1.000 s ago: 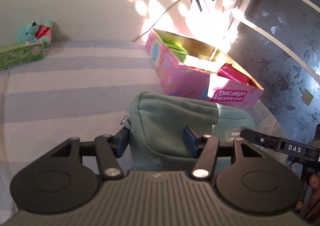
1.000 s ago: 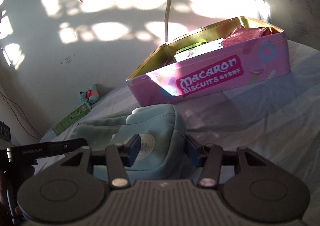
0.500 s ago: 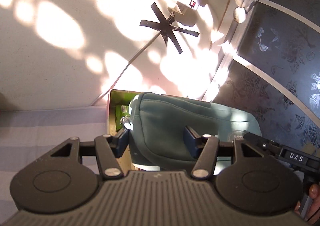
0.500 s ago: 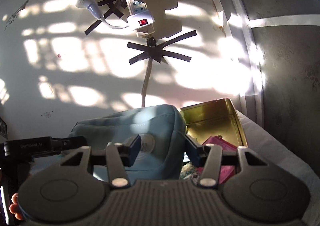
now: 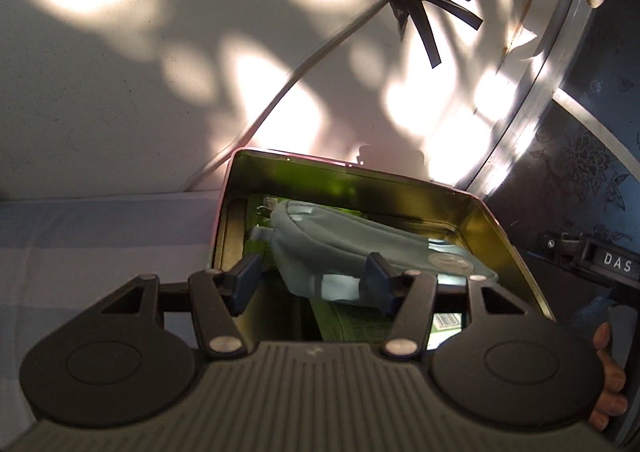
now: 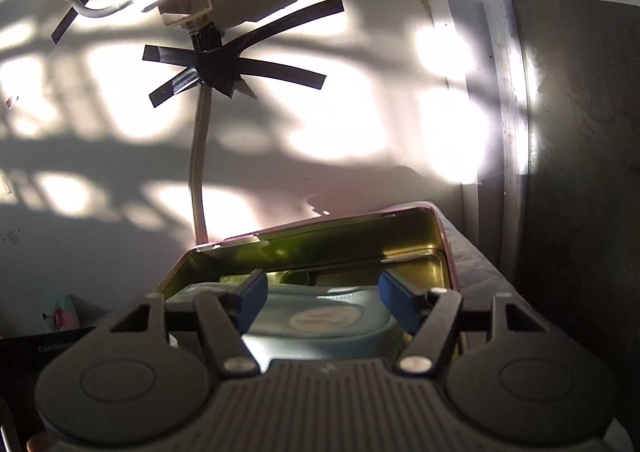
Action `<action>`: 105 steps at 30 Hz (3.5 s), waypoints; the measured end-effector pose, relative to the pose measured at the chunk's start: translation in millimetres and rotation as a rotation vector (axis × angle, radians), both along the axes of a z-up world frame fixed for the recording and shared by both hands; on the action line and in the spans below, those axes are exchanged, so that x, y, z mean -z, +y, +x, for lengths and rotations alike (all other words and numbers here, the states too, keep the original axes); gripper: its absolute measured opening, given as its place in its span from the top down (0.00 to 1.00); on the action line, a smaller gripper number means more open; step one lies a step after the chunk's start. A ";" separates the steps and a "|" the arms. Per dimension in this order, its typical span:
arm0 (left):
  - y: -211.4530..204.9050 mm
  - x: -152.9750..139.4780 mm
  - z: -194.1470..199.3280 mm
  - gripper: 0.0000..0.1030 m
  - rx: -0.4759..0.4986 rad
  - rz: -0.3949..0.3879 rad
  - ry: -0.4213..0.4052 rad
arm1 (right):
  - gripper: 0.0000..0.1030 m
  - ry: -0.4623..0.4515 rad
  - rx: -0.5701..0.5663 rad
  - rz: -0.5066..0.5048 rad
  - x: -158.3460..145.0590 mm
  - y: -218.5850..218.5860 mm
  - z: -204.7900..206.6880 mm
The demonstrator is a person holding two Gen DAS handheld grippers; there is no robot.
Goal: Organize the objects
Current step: 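Carry the pencil case into the pink tin and open the right gripper, then withdraw the right gripper from the tin toward the green toothpaste box, then grasp the green Crest toothpaste box with the right gripper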
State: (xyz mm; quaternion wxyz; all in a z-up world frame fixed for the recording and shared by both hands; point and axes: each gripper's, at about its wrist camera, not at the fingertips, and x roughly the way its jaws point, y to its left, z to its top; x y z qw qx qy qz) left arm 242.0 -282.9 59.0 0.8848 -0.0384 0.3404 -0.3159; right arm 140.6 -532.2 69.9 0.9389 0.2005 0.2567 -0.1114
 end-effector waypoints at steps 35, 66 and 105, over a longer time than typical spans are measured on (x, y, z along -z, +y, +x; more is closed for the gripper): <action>166.4 53.2 -194.5 0.41 -0.166 0.322 -0.216 | 0.32 -0.018 -0.049 0.019 68.7 267.5 -199.0; 261.4 61.3 -149.6 0.41 -0.352 0.357 -0.220 | 0.32 0.079 -0.272 -0.026 62.6 343.9 -117.3; 472.6 41.3 -58.4 0.38 -0.815 0.010 -0.009 | 0.23 0.223 -1.064 -0.656 42.7 592.3 222.4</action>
